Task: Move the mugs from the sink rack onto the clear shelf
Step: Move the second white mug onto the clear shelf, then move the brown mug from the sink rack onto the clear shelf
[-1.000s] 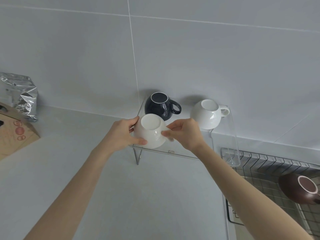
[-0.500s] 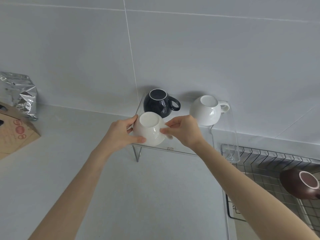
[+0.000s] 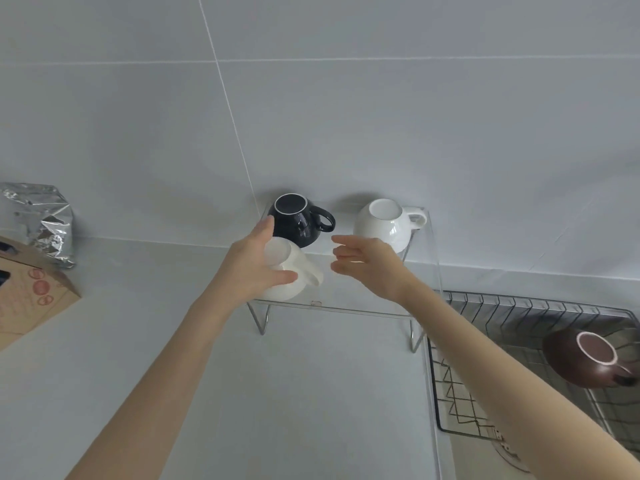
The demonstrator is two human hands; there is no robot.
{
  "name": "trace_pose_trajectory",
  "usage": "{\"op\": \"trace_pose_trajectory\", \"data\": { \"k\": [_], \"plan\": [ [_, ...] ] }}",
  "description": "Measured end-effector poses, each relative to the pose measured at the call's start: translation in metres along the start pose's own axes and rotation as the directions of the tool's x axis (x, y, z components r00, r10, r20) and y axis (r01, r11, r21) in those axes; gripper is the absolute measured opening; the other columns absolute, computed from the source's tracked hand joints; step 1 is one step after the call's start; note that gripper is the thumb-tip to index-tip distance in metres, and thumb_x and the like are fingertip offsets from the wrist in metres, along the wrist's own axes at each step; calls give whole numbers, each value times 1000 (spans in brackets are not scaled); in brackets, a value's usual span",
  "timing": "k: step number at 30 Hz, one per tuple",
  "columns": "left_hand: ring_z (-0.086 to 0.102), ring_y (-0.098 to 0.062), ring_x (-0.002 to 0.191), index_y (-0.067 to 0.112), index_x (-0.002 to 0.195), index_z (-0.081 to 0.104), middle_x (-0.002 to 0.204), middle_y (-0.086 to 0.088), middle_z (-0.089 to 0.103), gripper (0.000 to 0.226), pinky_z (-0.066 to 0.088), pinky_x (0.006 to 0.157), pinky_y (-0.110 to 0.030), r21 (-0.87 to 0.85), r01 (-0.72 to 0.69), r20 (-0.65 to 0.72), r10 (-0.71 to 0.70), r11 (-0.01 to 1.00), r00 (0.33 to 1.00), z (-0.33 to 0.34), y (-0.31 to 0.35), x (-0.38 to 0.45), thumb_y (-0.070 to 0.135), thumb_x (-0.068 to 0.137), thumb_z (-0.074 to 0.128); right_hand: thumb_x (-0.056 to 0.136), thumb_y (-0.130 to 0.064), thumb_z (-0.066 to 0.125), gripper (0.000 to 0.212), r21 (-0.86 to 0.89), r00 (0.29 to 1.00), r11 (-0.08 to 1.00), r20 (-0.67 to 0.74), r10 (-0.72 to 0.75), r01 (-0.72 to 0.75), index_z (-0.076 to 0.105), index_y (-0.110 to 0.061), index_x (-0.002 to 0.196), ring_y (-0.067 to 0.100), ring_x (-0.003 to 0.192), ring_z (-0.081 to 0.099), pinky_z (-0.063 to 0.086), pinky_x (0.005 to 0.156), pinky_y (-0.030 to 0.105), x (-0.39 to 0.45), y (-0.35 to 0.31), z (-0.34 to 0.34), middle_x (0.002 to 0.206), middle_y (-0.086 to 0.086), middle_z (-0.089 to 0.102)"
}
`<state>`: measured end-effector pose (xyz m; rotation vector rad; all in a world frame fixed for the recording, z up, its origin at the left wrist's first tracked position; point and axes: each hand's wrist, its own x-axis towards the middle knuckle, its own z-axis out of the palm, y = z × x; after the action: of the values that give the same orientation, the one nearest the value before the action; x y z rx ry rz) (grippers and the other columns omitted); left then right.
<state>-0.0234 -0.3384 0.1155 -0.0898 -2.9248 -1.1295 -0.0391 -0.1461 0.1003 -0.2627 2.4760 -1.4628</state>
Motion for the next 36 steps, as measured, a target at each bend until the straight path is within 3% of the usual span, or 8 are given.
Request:
{"op": "trace_pose_trajectory", "data": {
  "k": [8,13,19,23,25,30,33,36],
  "plan": [
    [32,5,118,15,135,37,143,-1,41,75,13,84,15,-199,-299,163,332,933,929,107,120,-3,19,70,74,85,-8,57,31,70,915,997,-399,49,-23,61,-17,114,12,104,60,43,97,25,-83,61,-150,106,1,65],
    [36,-7,130,19,137,33,146,0,38,76,20,98,-9,-295,-234,400,342,926,850,217,170,-3,29,72,71,85,-8,56,24,55,816,973,-537,217,-222,65,-18,104,15,99,60,45,95,31,-140,142,-220,105,5,68],
    [32,-17,135,15,139,28,148,-6,34,83,24,109,-28,-259,-75,610,223,963,760,335,195,2,25,70,73,89,-8,49,27,-2,745,879,-532,403,-477,63,-11,111,16,96,55,39,86,27,-168,234,-262,116,11,66],
    [38,-19,131,12,136,34,144,-7,42,77,25,99,-21,-255,-35,657,200,966,727,388,200,9,16,69,74,86,-4,48,35,-10,719,815,-478,505,-579,56,-6,121,20,107,55,36,88,18,-167,281,-255,121,13,62],
    [39,-21,130,12,134,36,142,-9,44,77,24,96,-19,-251,-31,663,195,968,723,412,201,15,13,68,75,84,-4,52,37,-18,712,795,-457,533,-607,55,-8,120,26,113,56,41,95,28,-166,303,-248,120,13,64],
    [20,-24,140,11,141,17,152,-12,23,104,17,116,-37,-164,-56,686,155,985,711,461,195,31,21,59,80,84,-2,47,42,-103,708,763,-468,530,-639,52,-14,124,26,110,56,35,82,21,-162,332,-236,120,9,64],
    [19,-22,141,11,142,14,153,-10,21,106,15,115,-33,-171,-75,678,172,982,714,479,194,31,20,60,80,84,2,43,37,-236,711,718,-515,478,-654,52,-10,117,33,100,59,43,77,32,-156,341,-227,114,15,65],
    [26,-22,138,10,140,20,150,-10,30,101,20,114,-32,-178,-99,622,190,979,759,488,191,30,19,60,80,82,4,50,52,-451,740,594,-497,453,-666,35,-5,131,35,109,56,48,80,40,-157,342,-218,125,13,56]
  ]
}}
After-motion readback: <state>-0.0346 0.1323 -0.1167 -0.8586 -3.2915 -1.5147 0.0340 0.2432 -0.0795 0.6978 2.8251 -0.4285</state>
